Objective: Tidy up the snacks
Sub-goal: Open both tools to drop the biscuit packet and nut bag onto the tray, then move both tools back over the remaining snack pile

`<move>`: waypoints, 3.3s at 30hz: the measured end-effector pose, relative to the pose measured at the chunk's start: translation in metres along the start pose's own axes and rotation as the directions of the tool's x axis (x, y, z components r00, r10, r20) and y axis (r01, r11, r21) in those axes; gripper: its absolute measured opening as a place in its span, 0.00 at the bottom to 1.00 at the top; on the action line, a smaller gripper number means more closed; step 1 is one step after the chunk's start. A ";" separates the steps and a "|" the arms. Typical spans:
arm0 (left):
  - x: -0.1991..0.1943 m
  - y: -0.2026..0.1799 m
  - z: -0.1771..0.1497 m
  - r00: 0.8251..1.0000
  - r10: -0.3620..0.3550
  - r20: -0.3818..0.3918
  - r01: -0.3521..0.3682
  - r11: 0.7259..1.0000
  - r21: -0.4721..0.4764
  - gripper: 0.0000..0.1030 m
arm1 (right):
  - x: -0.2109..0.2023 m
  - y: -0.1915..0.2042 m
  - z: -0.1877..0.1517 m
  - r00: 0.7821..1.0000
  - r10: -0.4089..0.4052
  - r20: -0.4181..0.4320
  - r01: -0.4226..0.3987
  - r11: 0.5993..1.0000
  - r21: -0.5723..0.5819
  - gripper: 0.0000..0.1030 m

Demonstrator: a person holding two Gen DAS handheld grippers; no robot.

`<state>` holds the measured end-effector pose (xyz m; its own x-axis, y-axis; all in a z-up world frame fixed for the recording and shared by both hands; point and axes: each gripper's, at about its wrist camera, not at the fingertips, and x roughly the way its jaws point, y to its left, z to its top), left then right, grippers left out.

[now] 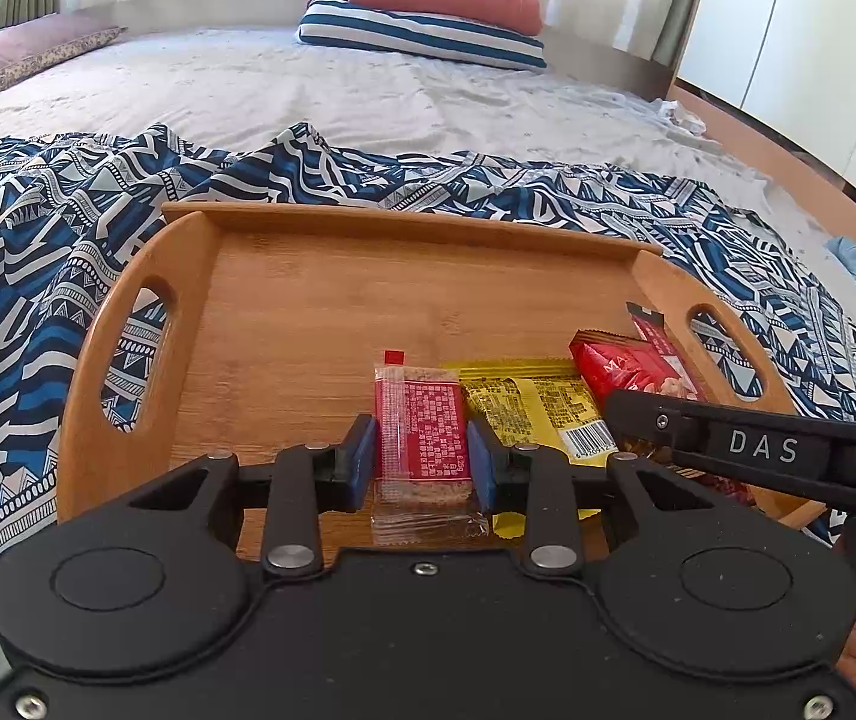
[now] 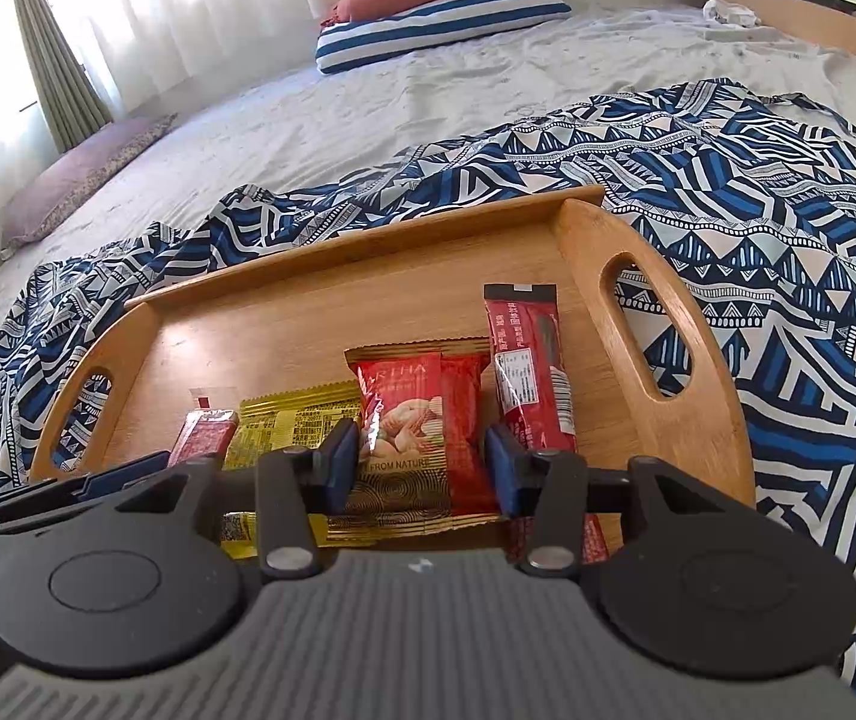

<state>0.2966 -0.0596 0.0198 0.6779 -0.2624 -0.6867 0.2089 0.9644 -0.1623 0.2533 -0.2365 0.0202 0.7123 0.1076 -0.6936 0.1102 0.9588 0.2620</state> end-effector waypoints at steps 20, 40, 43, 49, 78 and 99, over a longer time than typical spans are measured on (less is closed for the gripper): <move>-0.009 -0.001 0.000 0.999 0.050 0.017 -0.051 0.998 0.031 0.52 | -0.005 -0.004 -0.002 0.999 0.039 0.000 -0.039 0.999 0.024 0.67; -0.115 0.018 -0.033 0.993 0.030 0.118 -0.034 0.999 0.037 0.91 | -0.084 0.001 -0.023 0.992 0.108 0.065 -0.099 0.986 -0.137 0.87; -0.134 0.017 -0.045 0.991 0.024 0.133 -0.031 0.998 0.053 0.92 | -0.098 0.003 -0.035 0.991 0.110 0.075 -0.096 0.980 -0.174 0.87; -0.167 0.011 -0.071 0.982 0.025 0.186 -0.045 0.994 0.102 0.94 | -0.122 0.006 -0.064 0.990 0.103 0.093 -0.077 0.966 -0.246 0.88; -0.256 0.001 -0.142 0.974 0.086 0.211 -0.106 0.991 0.083 0.96 | -0.165 0.000 -0.147 0.985 0.054 0.167 0.002 0.948 -0.319 0.89; -0.219 0.014 -0.190 0.980 0.154 0.123 -0.154 0.988 -0.007 0.55 | -0.160 0.001 -0.173 0.980 -0.001 0.197 0.062 0.951 -0.304 0.89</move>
<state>0.0174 0.0181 0.0332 0.7837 -0.1133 -0.6108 0.0971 0.9935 -0.0597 0.0200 -0.2072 0.0155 0.8346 0.0526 -0.5483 -0.0615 0.9981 0.0021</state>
